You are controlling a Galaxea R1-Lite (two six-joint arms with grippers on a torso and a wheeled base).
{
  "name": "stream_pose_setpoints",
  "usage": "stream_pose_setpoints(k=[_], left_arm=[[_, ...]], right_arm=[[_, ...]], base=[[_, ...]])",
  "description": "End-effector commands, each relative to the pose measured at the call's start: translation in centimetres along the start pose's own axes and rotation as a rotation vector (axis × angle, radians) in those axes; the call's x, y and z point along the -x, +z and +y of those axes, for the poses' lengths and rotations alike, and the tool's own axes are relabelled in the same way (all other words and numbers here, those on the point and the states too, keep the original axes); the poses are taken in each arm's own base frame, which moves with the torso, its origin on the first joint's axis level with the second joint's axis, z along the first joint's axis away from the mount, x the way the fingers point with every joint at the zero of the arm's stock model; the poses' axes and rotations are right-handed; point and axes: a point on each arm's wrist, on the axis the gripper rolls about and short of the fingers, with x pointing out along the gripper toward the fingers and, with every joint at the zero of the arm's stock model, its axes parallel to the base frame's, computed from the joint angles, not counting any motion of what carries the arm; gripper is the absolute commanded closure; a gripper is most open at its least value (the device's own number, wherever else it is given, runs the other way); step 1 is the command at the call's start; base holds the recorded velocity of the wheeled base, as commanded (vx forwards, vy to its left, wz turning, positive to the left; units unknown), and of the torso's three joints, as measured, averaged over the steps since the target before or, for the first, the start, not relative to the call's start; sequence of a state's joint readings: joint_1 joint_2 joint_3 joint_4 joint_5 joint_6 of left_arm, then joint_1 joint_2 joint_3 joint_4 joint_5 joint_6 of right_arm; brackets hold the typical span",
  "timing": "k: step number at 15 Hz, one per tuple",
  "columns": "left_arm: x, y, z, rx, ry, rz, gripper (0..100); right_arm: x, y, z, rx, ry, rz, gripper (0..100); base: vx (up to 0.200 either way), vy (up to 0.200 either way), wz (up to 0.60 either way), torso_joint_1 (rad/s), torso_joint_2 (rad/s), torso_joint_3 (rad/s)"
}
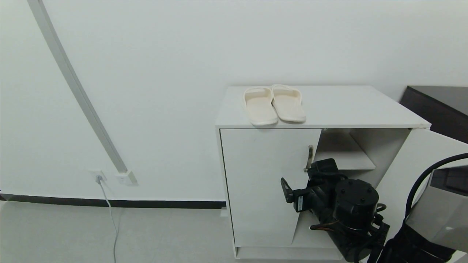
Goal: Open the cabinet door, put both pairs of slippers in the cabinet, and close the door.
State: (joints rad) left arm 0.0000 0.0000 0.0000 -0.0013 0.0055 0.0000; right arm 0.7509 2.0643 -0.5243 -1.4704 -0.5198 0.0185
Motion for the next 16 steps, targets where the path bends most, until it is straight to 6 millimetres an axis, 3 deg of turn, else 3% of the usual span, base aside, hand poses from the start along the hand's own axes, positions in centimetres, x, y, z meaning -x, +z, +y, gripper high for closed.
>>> stream_pose_setpoints(k=[1,13,16], left_arm=[[0.0,0.0,0.0,0.0,0.001,0.0,100],[0.0,0.0,0.0,0.0,0.001,0.0,100],[0.0,0.0,0.0,0.0,0.001,0.0,100]], right_arm=[[-0.06,-0.01,0.06,0.0,0.001,0.0,0],[-0.15,0.0,-0.18,-0.002,0.011,-0.003,0],[-0.14,-0.17,-0.12,0.002,0.068,-0.03,0]], base=[[0.0,0.0,0.0,0.193,-0.52,-0.315],[0.0,0.0,0.0,0.235,-0.56,-0.321],[0.0,0.0,0.0,0.098,-0.22,-0.123]])
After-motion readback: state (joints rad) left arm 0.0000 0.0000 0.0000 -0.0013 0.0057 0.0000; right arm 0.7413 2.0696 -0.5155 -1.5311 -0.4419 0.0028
